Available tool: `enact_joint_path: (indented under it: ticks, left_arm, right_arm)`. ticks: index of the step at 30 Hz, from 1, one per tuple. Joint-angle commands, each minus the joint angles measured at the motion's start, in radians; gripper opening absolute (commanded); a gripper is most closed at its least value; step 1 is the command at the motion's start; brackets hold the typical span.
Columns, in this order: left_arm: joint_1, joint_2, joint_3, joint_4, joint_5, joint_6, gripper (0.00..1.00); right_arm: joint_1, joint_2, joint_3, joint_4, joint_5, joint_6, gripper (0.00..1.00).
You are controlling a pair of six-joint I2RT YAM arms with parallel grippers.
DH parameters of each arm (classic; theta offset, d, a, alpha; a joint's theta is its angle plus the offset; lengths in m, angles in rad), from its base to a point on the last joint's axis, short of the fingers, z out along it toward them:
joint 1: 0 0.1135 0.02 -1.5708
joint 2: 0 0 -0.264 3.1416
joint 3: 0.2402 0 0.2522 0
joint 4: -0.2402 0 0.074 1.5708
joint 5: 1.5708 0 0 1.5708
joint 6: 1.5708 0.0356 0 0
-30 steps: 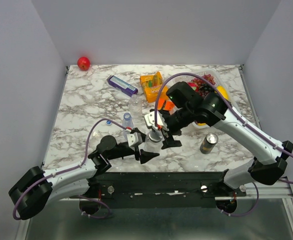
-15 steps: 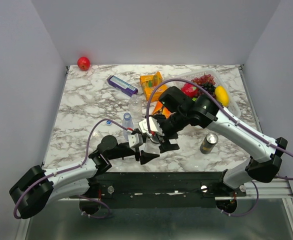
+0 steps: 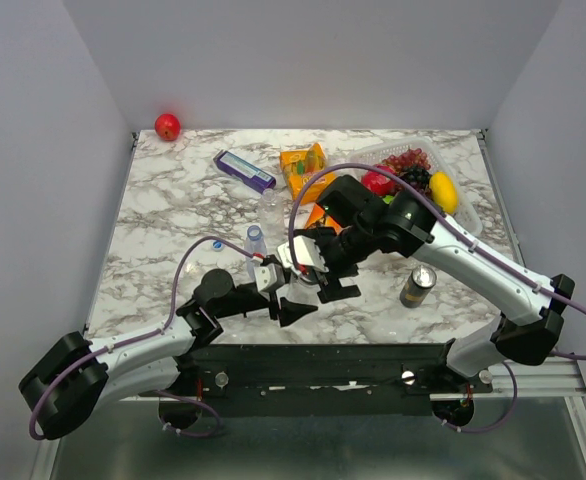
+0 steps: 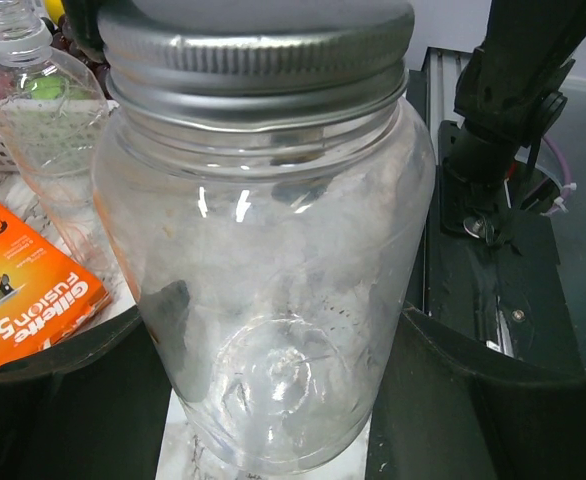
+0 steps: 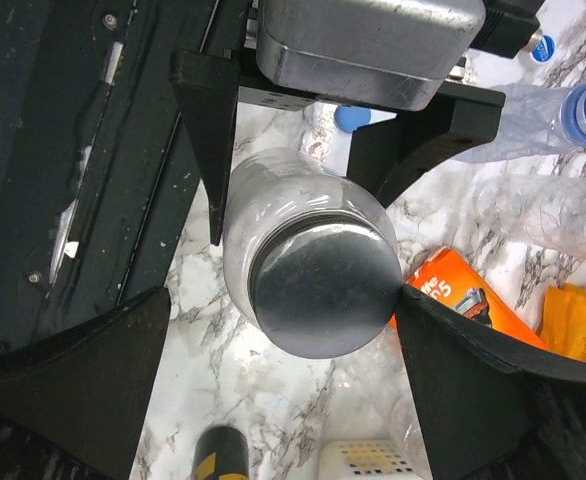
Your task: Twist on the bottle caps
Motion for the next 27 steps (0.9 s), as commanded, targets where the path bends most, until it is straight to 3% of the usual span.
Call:
enact_joint_path:
  ticks: [1, 15, 23, 27]
  left_arm:
    - [0.034, -0.007, 0.006, 0.055, -0.055, -0.017, 0.00]
    - [0.063, -0.004, 0.000, 0.059, -0.022, -0.017, 0.00]
    - [0.039, 0.021, 0.012, 0.047, 0.052, -0.024, 0.00]
    - [0.022, 0.038, 0.029, 0.035, 0.069, -0.012, 0.00]
  right_arm:
    - [0.009, -0.039, -0.038, -0.100, 0.043, 0.028, 1.00]
    - [0.004, -0.168, -0.161, -0.177, 0.148, 0.095, 0.99]
    - [-0.085, -0.031, 0.131, -0.129, 0.076, 0.137, 0.99]
    - [-0.085, 0.002, 0.153, -0.045, -0.024, 0.087, 1.00]
